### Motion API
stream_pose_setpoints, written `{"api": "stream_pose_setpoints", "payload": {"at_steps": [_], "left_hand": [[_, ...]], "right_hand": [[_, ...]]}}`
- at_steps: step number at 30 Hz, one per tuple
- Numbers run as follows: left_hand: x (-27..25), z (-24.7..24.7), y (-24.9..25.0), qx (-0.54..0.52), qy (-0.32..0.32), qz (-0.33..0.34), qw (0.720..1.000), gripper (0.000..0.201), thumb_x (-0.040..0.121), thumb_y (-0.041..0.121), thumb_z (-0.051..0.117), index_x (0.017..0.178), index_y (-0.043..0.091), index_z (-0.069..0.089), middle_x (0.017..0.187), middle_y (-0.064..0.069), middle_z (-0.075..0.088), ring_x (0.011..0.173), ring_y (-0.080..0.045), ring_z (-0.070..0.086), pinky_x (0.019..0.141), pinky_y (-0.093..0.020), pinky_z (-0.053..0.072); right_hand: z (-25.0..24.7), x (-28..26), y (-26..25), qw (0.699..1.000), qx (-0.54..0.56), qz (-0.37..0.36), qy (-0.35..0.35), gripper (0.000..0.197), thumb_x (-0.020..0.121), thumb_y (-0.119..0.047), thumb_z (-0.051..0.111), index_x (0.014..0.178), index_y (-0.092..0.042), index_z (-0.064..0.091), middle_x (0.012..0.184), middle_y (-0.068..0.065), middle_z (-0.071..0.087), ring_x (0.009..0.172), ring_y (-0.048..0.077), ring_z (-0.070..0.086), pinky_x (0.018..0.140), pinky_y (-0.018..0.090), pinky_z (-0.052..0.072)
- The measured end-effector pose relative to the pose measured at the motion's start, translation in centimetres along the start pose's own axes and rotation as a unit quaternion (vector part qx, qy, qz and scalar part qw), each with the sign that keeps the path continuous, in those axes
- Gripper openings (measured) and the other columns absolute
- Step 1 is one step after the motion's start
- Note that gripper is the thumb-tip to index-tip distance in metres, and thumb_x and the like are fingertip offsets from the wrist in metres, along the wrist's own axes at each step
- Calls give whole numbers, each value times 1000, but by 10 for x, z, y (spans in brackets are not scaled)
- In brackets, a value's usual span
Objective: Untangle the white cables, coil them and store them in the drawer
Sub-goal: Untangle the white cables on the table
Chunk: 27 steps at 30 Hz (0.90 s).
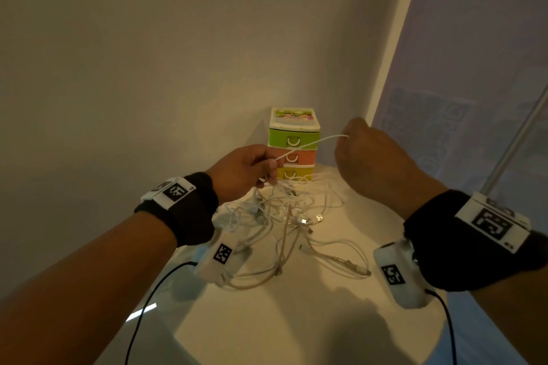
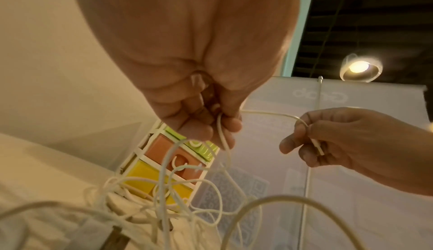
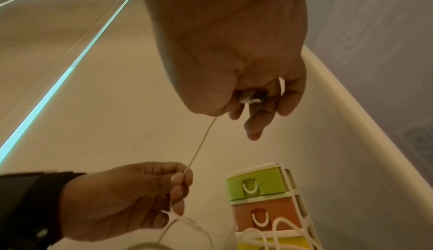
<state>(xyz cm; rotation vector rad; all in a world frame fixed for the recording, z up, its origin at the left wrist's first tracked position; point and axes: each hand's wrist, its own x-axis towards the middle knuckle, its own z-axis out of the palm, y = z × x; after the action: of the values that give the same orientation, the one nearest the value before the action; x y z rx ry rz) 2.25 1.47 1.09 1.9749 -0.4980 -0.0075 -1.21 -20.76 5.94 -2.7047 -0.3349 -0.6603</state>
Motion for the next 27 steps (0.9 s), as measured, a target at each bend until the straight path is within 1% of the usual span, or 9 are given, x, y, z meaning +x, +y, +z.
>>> {"api": "stream_pose_setpoints", "payload": {"at_steps": [2, 4, 7, 11, 13, 16, 21, 25, 27], "left_hand": [[3, 3, 4, 0, 31, 22, 999, 18, 102, 17, 44, 105, 11, 60, 83, -3, 66, 78, -10, 64, 60, -22, 47], [6, 8, 12, -32, 57, 40, 997, 18, 102, 18, 45, 105, 14, 62, 82, -5, 66, 75, -12, 64, 57, -23, 50], [6, 17, 26, -98, 40, 57, 993, 19, 100, 15, 48, 110, 10, 63, 84, -5, 67, 68, -12, 65, 56, -27, 54], [6, 23, 35, -111, 38, 83, 990, 19, 98, 16, 52, 104, 2, 63, 86, -10, 67, 61, -15, 63, 54, -25, 53], [6, 23, 31, -109, 34, 79, 990, 18, 97, 17, 53, 96, 0, 62, 78, -8, 65, 58, -15, 60, 53, -24, 50], [5, 26, 23, -117, 24, 73, 990, 14, 96, 12, 54, 93, 1, 62, 76, -9, 62, 56, -13, 54, 51, -23, 46], [6, 29, 21, -128, 12, 67, 990, 18, 94, 18, 59, 77, 15, 63, 66, -2, 58, 51, -9, 46, 47, -19, 37], [6, 29, 9, -82, -14, 63, 994, 23, 98, 21, 53, 92, 4, 66, 64, 2, 51, 53, -6, 44, 52, -14, 38], [6, 24, 2, -51, -3, 72, 996, 25, 99, 21, 49, 97, 3, 66, 65, 2, 50, 54, -5, 44, 55, -14, 39]], "right_hand": [[5, -4, 1, 999, -3, 2, -54, 11, 100, -18, 42, 91, -11, 42, 67, -2, 45, 54, 11, 44, 45, 27, 27], [14, -4, -1, 991, 53, 3, -121, 10, 98, -20, 44, 104, -14, 48, 73, -2, 54, 62, 14, 54, 50, 27, 37], [23, -3, -16, 970, 183, -31, -156, 34, 92, -54, 37, 115, -33, 53, 98, -6, 66, 84, 13, 64, 75, 36, 53], [28, 1, -26, 976, 201, -59, -55, 40, 101, -51, 34, 92, -24, 62, 84, -7, 67, 79, 13, 64, 75, 38, 53], [26, 5, -25, 976, 212, -43, -7, 33, 103, -40, 39, 89, -23, 63, 79, -7, 67, 73, 5, 63, 67, 26, 49], [20, 8, -29, 972, 228, -49, -23, 24, 102, -26, 44, 93, -18, 64, 75, -4, 67, 56, -5, 58, 48, 9, 38], [14, 8, -30, 949, 312, -37, 0, 25, 105, -25, 39, 92, -16, 58, 80, 2, 62, 62, -1, 54, 52, 16, 39], [8, 18, -26, 899, 428, 10, 91, 33, 106, -33, 31, 82, -23, 51, 68, -7, 57, 53, -1, 47, 59, 24, 39], [-2, 22, -19, 897, 415, 25, 149, 32, 106, -33, 32, 78, -25, 46, 65, -6, 50, 52, 1, 43, 54, 22, 38]]}}
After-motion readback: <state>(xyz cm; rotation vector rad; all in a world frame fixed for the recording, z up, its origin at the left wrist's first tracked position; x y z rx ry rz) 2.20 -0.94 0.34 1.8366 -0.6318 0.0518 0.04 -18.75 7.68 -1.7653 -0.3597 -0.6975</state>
